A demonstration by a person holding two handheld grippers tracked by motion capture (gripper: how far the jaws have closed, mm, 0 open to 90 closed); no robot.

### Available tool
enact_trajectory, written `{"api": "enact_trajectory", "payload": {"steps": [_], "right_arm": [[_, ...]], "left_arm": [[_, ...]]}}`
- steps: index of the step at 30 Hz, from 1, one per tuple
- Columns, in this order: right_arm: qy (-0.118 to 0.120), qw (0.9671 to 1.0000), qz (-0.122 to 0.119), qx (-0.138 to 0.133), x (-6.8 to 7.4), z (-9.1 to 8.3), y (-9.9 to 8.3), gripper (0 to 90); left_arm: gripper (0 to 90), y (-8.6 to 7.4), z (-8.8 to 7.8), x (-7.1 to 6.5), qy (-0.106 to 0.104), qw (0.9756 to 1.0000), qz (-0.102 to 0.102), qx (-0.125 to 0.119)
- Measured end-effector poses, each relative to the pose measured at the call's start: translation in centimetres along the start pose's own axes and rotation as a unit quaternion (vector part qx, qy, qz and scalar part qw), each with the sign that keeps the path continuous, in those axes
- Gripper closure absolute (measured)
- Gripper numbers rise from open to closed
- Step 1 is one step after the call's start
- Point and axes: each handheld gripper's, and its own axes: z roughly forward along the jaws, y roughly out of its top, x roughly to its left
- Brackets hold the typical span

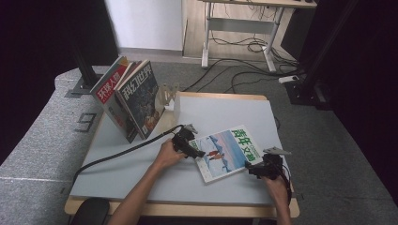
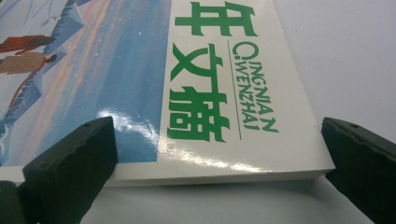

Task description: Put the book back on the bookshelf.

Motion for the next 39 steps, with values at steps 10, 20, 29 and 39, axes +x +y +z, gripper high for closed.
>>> {"api": "enact_trajectory", "payload": {"steps": [10, 20, 29, 39], "right_arm": [[-0.001, 0.9997, -0.025, 0.003, 1.2, -0.1, 0.1, 0.0], [0.008, 0.9991, -0.041, 0.007, 2.5, 0.0, 0.1, 0.0], [0.02, 0.9981, -0.058, 0.009, 4.3, 0.3, 0.3, 0.0], [0.033, 0.9965, -0.076, 0.014, 6.3, 0.7, 0.5, 0.0]], "left_arm": [[4.4, -1.3, -1.1, -1.0, -0.001, 0.9999, 0.005, 0.012], [4.1, -3.4, -2.6, -2.2, 0.004, 0.9999, 0.004, 0.01], [3.6, -5.6, -4.4, -3.3, 0.022, 0.9996, 0.015, 0.002], [1.7, -7.6, -6.1, -4.7, 0.04, 0.9989, 0.026, 0.004]]}}
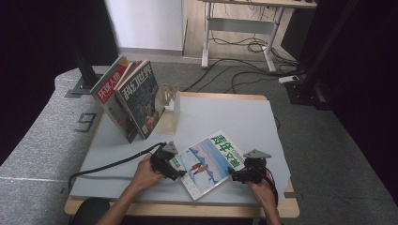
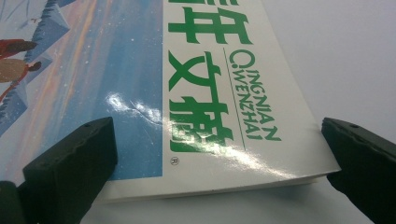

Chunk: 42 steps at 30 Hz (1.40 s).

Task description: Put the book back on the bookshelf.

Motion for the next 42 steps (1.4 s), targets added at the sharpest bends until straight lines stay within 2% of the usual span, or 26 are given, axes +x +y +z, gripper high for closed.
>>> {"api": "enact_trajectory", "payload": {"steps": [7, 8, 10, 13, 14, 15, 16, 18, 23, 25, 28, 32, 34, 36, 37, 38, 42], "right_arm": [[0.007, 1.0, -0.001, 0.001, 0.6, 0.2, 0.1, 0.0], [0.013, 0.9999, 0.005, 0.002, 0.4, 0.3, 0.1, 0.0], [0.017, 0.9998, 0.007, 0.001, 0.2, 0.3, 0.0, 0.0], [0.019, 0.9998, 0.011, 0.001, -0.2, 0.0, -0.1, 1.9], [0.003, 1.0, 0.003, -0.001, -0.3, -0.4, -0.2, 1.8], [0.003, 1.0, 0.003, -0.001, -0.3, -0.4, -0.2, 1.8], [-0.009, 1.0, -0.001, -0.002, -0.5, -0.7, -0.3, 1.4], [-0.021, 0.9998, -0.007, -0.003, -0.7, -1.1, -0.5, 1.1], [-0.038, 0.9992, -0.009, -0.003, -1.2, -1.8, -0.9, 1.1], [-0.05, 0.9987, -0.007, 0.003, -1.7, -2.1, -1.4, 1.1], [-0.056, 0.9984, -0.002, 0.006, -1.9, -2.0, -1.6, 1.2], [-0.059, 0.9982, -0.005, 0.01, -1.9, -1.7, -1.6, 1.1], [-0.056, 0.9983, -0.005, 0.01, -1.9, -1.4, -1.6, 0.0], [-0.056, 0.9984, -0.004, 0.009, -1.9, -1.4, -1.6, 0.0], [-0.056, 0.9984, -0.003, 0.008, -1.9, -1.4, -1.6, 0.0], [-0.053, 0.9985, -0.003, 0.009, -2.0, -1.3, -1.6, 0.0], [-0.053, 0.9986, -0.003, 0.009, -2.1, -1.3, -1.6, 0.0]], "left_arm": [[0.0, -0.9, -0.6, -0.3, -0.004, 1.0, -0.002, -0.008], [0.0, -1.0, -0.8, 0.0, -0.015, 0.9999, -0.001, -0.007], [0.0, -1.1, -0.9, 0.1, -0.02, 0.9998, 0.0, -0.008], [0.0, -1.7, -1.6, 0.4, -0.018, 0.9998, 0.004, -0.012], [0.0, -2.2, -2.0, 0.7, -0.016, 0.9997, 0.005, -0.015], [0.0, -2.2, -2.0, 0.7, -0.016, 0.9997, 0.005, -0.015], [0.0, -2.6, -2.2, 0.9, -0.008, 0.9998, 0.007, -0.016], [0.0, -2.9, -2.2, 1.1, -0.004, 0.9998, 0.011, -0.016], [0.0, -3.3, -1.9, 1.2, -0.003, 0.9998, 0.017, -0.009], [0.0, -3.4, -1.6, 1.2, -0.009, 0.9998, 0.014, -0.01], [1.8, -3.3, -1.6, 1.2, -0.017, 0.9997, 0.011, -0.016], [3.7, -3.4, -1.6, 1.1, -0.017, 0.9996, 0.012, -0.017], [4.5, -3.3, -1.6, 1.0, -0.037, 0.9991, 0.005, -0.021], [4.8, -3.2, -1.6, 0.9, -0.042, 0.9989, 0.005, -0.019], [4.4, -3.2, -1.6, 0.7, -0.04, 0.9991, 0.005, -0.017], [3.5, -3.1, -1.5, 0.4, -0.027, 0.9995, 0.014, -0.011], [4.2, -3.1, -1.4, 0.0, -0.012, 0.9997, 0.019, -0.01]]}}
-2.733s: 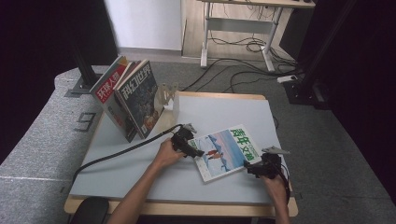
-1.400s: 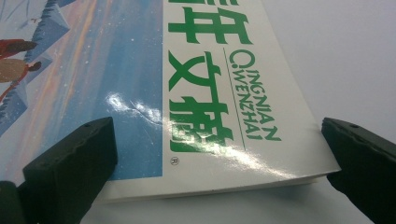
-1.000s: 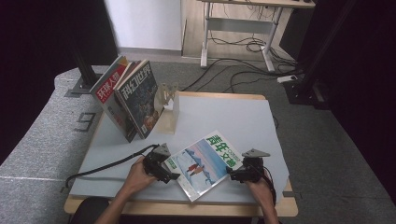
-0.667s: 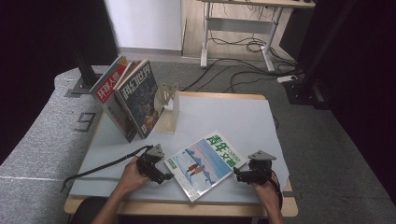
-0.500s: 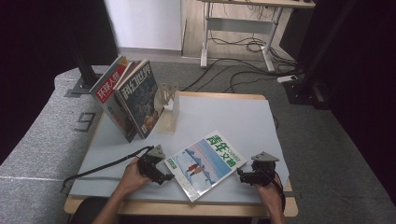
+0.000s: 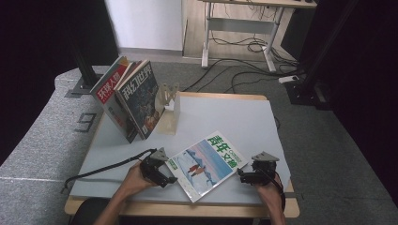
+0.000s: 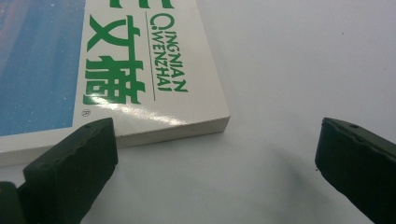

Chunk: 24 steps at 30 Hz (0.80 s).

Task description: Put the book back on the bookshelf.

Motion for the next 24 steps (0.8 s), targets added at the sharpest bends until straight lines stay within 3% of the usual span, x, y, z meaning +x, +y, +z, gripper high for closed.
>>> {"api": "enact_trajectory", "payload": {"steps": [13, 19, 24], "right_arm": [[-0.02, 0.9998, 0.003, 0.002, -0.3, 0.6, 0.7, 0.0], [-0.028, 0.9995, 0.01, 0.005, -0.8, 1.3, 1.4, 0.0], [-0.015, 0.9994, 0.031, 0.007, -1.4, 1.9, 1.6, 0.0]], "left_arm": [[10.0, -0.1, -0.3, -0.9, 0.011, 0.9998, 0.013, 0.008], [12.5, -0.3, -0.5, -1.5, -0.001, 0.9999, 0.01, 0.009], [12.4, -0.5, -0.6, -2.1, -0.007, 0.9999, 0.005, 0.008]]}}
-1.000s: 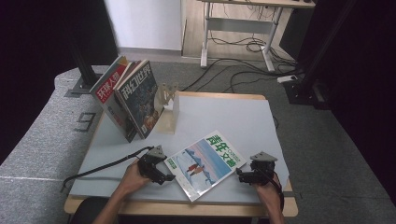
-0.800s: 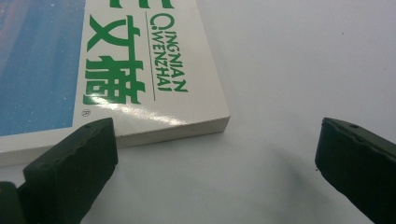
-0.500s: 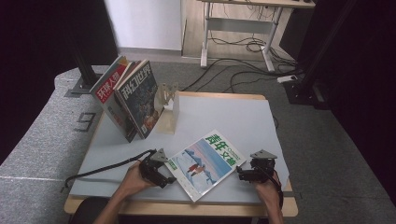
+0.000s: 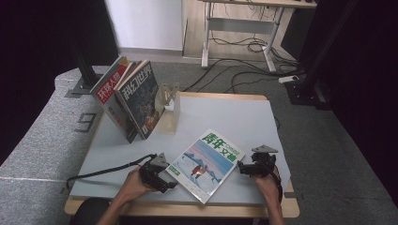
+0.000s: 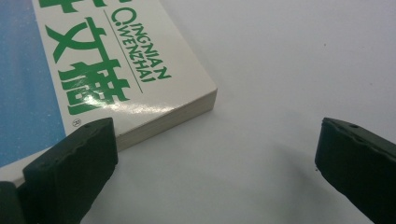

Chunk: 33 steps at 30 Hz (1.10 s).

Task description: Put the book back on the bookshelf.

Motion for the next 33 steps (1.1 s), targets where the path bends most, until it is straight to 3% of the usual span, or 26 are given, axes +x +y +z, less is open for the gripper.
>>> {"api": "enact_trajectory", "payload": {"steps": [8, 12, 18, 21, 24, 33], "right_arm": [[0.006, 0.9999, 0.013, 0.003, -0.8, 1.2, 1.0, 0.0], [0.003, 0.9998, 0.017, 0.004, -1.1, 1.9, 1.7, 0.0], [0.012, 0.9996, 0.026, 0.007, -1.4, 2.6, 2.3, 0.0], [0.017, 0.9995, 0.026, 0.004, -1.4, 2.4, 2.2, 3.0], [0.026, 0.9994, 0.021, 0.004, -0.8, 1.9, 2.2, 3.3], [0.074, 0.9972, 0.011, -0.003, 1.6, 0.8, 2.2, 2.5]], "left_arm": [[12.6, -0.3, -0.2, -1.0, -0.025, 0.9997, -0.004, -0.004], [13.6, -0.5, -0.2, -1.6, -0.047, 0.9988, -0.008, -0.012], [17.4, -0.3, -0.5, -1.3, -0.057, 0.9981, -0.005, -0.023], [17.8, -0.1, -1.0, -1.1, -0.047, 0.9985, -0.004, -0.029], [17.5, 0.3, -1.5, -0.3, -0.023, 0.9994, 0.0, -0.027], [23.3, 1.2, -1.4, 1.7, -0.016, 0.999, -0.018, -0.037]]}}
